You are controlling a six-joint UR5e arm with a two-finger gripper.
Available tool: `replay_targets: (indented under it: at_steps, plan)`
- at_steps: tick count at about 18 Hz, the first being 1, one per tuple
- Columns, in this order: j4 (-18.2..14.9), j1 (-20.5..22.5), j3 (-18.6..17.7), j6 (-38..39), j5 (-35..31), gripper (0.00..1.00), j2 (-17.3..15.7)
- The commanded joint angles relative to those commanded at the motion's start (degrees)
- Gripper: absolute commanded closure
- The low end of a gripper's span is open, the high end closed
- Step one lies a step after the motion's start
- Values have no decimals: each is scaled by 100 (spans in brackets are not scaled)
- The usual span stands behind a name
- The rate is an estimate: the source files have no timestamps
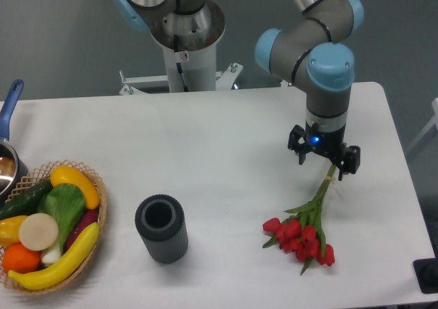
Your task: Pick up the flowers from the table
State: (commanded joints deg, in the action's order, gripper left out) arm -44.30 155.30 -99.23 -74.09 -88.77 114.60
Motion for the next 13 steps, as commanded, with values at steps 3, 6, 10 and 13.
replay_targets:
  at_steps: [3, 6, 10, 13]
  plan:
    - [88, -9, 202, 0, 0, 0, 378]
    - [79, -18, 264, 0, 9, 0, 449]
    - [79, -88, 308, 35, 0, 0, 686]
    - [79, -158, 325, 26, 0, 2, 800]
